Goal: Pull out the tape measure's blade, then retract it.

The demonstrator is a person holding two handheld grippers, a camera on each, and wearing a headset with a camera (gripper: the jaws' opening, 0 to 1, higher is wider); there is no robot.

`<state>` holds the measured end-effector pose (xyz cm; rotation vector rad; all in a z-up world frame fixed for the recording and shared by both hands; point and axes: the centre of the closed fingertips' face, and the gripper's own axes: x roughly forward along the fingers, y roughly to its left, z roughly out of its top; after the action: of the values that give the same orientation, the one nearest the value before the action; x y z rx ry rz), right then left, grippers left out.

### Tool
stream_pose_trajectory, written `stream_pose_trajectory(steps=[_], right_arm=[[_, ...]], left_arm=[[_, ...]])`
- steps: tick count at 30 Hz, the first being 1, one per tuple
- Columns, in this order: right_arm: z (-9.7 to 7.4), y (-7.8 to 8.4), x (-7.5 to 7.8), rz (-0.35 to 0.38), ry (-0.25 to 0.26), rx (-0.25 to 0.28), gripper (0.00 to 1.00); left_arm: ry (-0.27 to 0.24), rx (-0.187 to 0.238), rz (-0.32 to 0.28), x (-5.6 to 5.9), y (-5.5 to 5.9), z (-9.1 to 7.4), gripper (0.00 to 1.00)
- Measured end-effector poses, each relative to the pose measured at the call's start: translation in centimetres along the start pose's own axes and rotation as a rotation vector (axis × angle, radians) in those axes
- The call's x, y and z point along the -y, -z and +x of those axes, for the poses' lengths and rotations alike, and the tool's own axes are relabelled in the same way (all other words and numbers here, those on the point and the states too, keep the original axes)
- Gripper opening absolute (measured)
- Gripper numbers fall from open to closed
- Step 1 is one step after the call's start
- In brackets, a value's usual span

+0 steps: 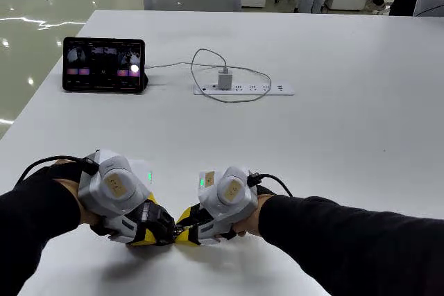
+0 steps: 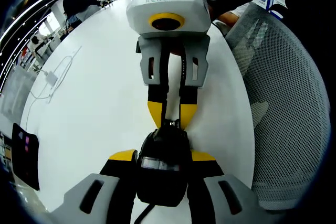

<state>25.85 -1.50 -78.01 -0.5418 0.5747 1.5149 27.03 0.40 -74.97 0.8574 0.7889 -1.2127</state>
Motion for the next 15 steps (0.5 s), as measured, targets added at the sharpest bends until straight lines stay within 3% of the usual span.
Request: stream_pose_trajectory(steps=[15], right_arm=[[-0.27,0.22,-0.09,-0.008,0.017,-0.009,0.10]], left_arm=[[-0.004,0.014,-0.008,0.03,0.02,-0.15,0.32]])
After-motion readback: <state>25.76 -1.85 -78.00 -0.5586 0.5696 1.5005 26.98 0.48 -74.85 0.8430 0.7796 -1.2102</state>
